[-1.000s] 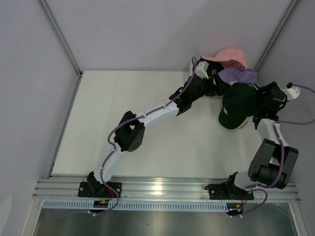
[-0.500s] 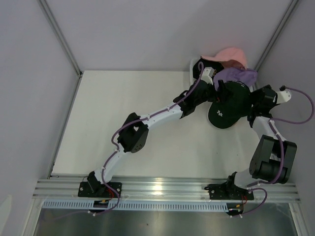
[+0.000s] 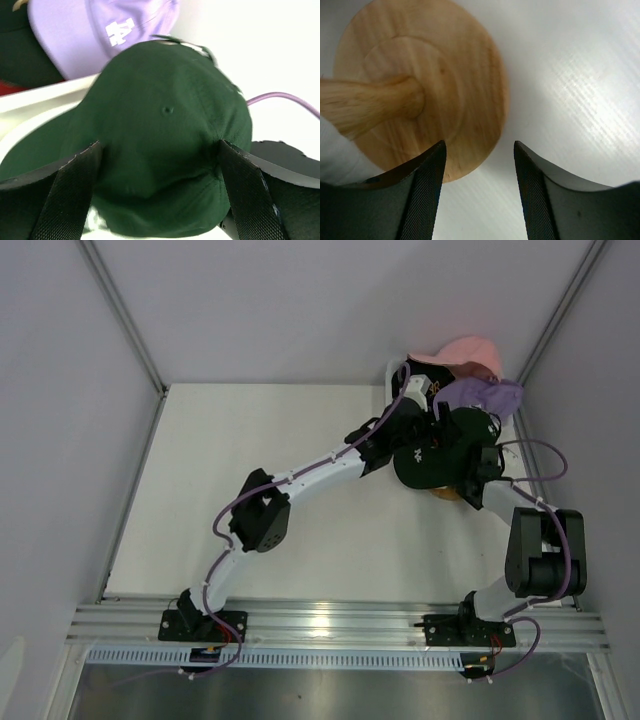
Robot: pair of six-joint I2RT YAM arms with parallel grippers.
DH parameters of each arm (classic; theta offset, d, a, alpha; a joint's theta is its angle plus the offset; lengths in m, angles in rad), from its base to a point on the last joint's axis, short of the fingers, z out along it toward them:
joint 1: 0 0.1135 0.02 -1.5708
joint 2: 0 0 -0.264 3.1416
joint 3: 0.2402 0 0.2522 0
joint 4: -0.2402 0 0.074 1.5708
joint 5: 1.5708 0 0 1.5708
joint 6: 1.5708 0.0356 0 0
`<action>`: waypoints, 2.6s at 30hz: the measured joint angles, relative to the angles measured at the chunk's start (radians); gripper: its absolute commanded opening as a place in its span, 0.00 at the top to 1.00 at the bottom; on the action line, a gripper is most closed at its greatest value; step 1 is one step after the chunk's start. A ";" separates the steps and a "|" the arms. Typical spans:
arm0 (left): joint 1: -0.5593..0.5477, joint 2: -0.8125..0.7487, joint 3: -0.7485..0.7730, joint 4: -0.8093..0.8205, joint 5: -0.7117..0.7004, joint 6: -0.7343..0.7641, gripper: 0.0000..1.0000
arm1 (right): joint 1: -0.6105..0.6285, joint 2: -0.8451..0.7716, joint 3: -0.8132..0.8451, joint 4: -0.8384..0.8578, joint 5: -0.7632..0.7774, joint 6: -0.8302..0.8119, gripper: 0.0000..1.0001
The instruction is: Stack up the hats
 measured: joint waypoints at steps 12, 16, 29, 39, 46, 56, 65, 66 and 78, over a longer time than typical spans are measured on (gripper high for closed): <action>0.053 -0.129 -0.144 -0.124 -0.039 0.022 0.01 | 0.129 -0.243 -0.125 -0.056 -0.031 -0.005 0.38; 0.059 -0.138 -0.144 -0.159 -0.041 0.046 0.01 | 0.168 -0.319 -0.139 -0.149 -0.035 -0.010 0.35; 0.032 -0.158 -0.086 -0.211 -0.003 0.160 0.00 | -0.043 -0.562 -0.045 -0.529 -0.047 -0.011 0.35; 0.004 -0.158 0.019 -0.216 0.005 0.194 0.01 | -0.132 -0.698 0.017 -0.575 -0.051 0.051 0.10; 0.001 -0.158 0.019 -0.243 0.005 0.211 0.01 | -0.229 -0.652 0.186 -0.454 -0.118 -0.044 0.01; 0.001 -0.159 -0.005 -0.287 0.003 0.267 0.00 | -0.283 -0.350 0.209 -0.206 -0.341 -0.105 0.06; 0.014 -0.160 -0.039 -0.289 0.023 0.270 0.00 | -0.286 -0.363 0.166 -0.140 -0.347 -0.142 0.14; 0.016 -0.160 -0.039 -0.289 0.027 0.270 0.00 | -0.286 -0.362 0.166 -0.140 -0.338 -0.144 0.22; 0.053 -0.169 -0.078 -0.282 0.083 0.261 0.01 | -0.293 -0.328 0.154 -0.126 -0.310 -0.154 0.26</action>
